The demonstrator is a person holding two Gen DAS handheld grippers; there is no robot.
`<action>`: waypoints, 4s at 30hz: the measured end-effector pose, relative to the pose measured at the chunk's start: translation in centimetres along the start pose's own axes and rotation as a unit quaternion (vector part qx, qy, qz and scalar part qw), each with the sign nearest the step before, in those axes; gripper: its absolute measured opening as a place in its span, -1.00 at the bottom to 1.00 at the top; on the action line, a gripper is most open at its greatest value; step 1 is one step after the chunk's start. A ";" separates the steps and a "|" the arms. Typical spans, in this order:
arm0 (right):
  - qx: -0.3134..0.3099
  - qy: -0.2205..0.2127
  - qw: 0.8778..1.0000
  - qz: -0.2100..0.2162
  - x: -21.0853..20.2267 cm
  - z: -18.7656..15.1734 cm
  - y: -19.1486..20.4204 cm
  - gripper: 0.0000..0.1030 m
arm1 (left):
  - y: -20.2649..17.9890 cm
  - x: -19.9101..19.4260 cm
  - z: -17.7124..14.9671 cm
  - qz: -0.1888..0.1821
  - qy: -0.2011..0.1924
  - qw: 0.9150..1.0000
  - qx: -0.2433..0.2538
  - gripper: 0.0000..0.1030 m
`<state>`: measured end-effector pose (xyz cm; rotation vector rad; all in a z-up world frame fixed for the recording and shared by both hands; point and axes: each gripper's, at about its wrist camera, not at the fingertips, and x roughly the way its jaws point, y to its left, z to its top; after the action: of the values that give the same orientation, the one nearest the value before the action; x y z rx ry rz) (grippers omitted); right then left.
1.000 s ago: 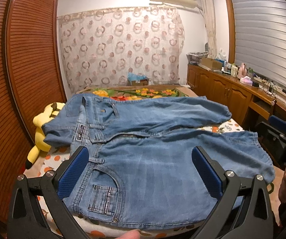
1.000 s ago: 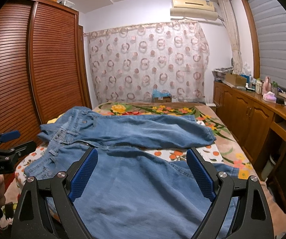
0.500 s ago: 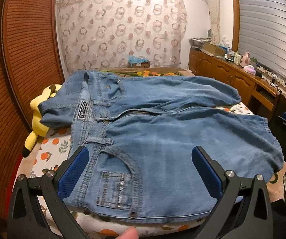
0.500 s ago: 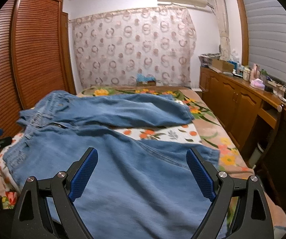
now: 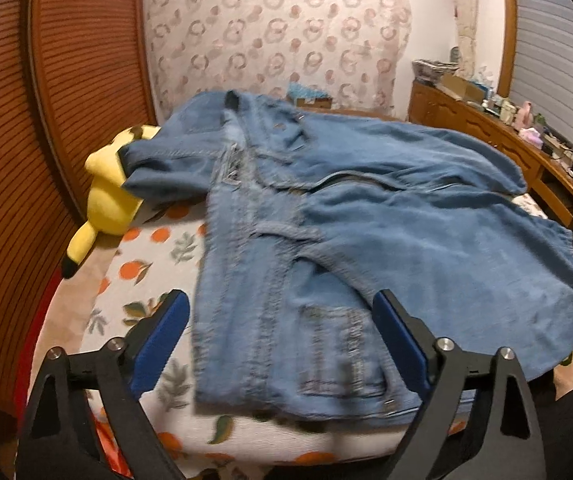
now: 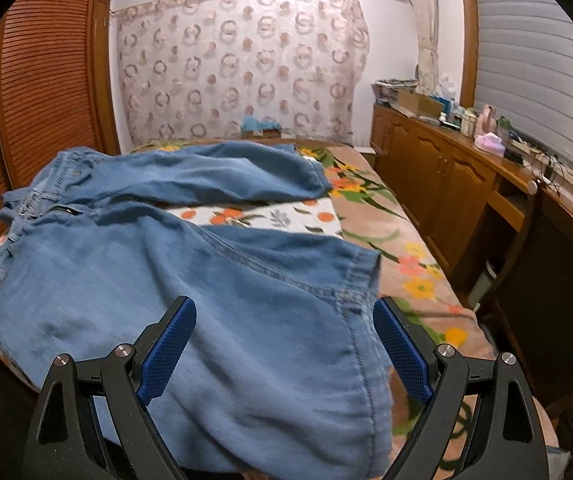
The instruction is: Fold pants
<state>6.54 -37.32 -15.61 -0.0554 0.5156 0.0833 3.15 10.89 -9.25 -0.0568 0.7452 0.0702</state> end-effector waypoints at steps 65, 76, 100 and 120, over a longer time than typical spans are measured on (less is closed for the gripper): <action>0.004 -0.042 0.999 0.035 -2.3 7.0 -2.3 -0.88 | -1.5 -5.2 7.7 -0.072 -0.130 0.989 0.019 -0.73; -0.061 -0.055 0.994 0.073 4.3 12.0 2.7 -0.88 | -2.1 -0.9 12.6 -0.062 -0.114 0.990 0.047 -1.00; -0.063 0.043 0.995 0.065 1.2 7.5 1.0 -0.14 | 5.6 -0.2 0.0 -0.023 0.020 1.000 0.003 0.13; -0.031 0.037 0.998 0.046 -0.4 8.6 -0.1 -0.02 | 4.4 1.0 -3.8 -0.061 0.052 0.997 -0.013 -0.14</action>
<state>10.38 -36.83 -7.91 -0.0964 0.5889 0.1881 0.95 15.01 -12.85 -0.1308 0.8431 -0.0393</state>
